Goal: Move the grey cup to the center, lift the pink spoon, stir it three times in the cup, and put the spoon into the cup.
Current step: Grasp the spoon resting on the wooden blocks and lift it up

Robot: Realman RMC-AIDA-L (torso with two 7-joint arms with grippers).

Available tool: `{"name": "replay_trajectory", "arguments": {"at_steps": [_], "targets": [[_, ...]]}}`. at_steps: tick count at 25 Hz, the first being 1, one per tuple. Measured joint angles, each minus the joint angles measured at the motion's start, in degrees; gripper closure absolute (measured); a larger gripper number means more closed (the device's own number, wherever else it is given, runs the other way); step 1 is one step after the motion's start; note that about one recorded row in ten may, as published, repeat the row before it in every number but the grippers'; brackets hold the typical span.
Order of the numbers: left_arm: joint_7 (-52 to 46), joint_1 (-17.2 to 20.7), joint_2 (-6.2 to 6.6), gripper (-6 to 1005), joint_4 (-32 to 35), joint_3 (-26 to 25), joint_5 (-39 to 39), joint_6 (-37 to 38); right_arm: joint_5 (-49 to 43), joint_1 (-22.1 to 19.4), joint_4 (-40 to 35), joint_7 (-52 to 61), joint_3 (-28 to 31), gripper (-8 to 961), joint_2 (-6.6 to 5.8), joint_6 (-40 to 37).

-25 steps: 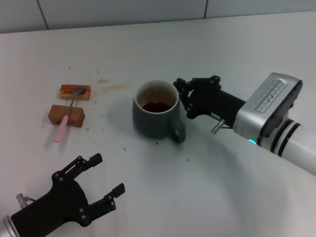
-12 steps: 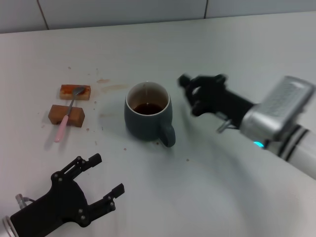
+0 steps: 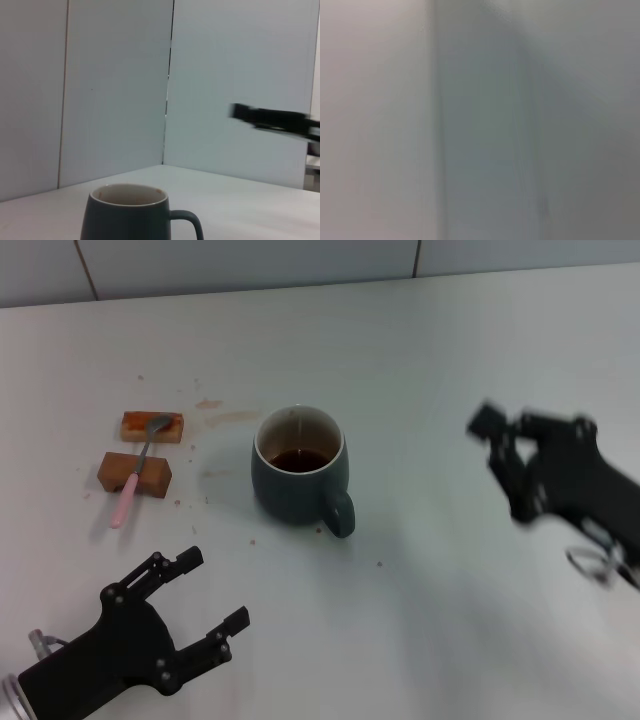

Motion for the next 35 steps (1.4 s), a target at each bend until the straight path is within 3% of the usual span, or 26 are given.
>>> {"name": "replay_trajectory", "arguments": {"at_steps": [2,11,21,32,35], "targets": [[0.0,-0.1,-0.08,170,0.1,0.0,0.0,0.0,-4.2,-2.3,-3.2,0.8,-3.6,896,0.0,-3.4],[0.4,0.0,-0.3,170,-0.4,0.1,0.2,0.0,-12.3,-6.5,-8.3,1.5,-5.8,896,0.13,-0.8],[0.4,0.2,-0.24,171,-0.5,0.1,0.3,0.1,-18.9,-4.1,-8.8,2.6,-6.0,875,0.13,6.4],[0.4,0.4,-0.21,171,-0.5,0.1,0.1,0.1,-19.1,-4.5,-9.3,1.2,-5.4,537,0.18,6.5],[0.3,0.4,-0.22,171,-0.4,0.1,0.1,0.1,-19.0,-4.5,-9.4,0.9,-5.4,402,0.18,6.5]]}}
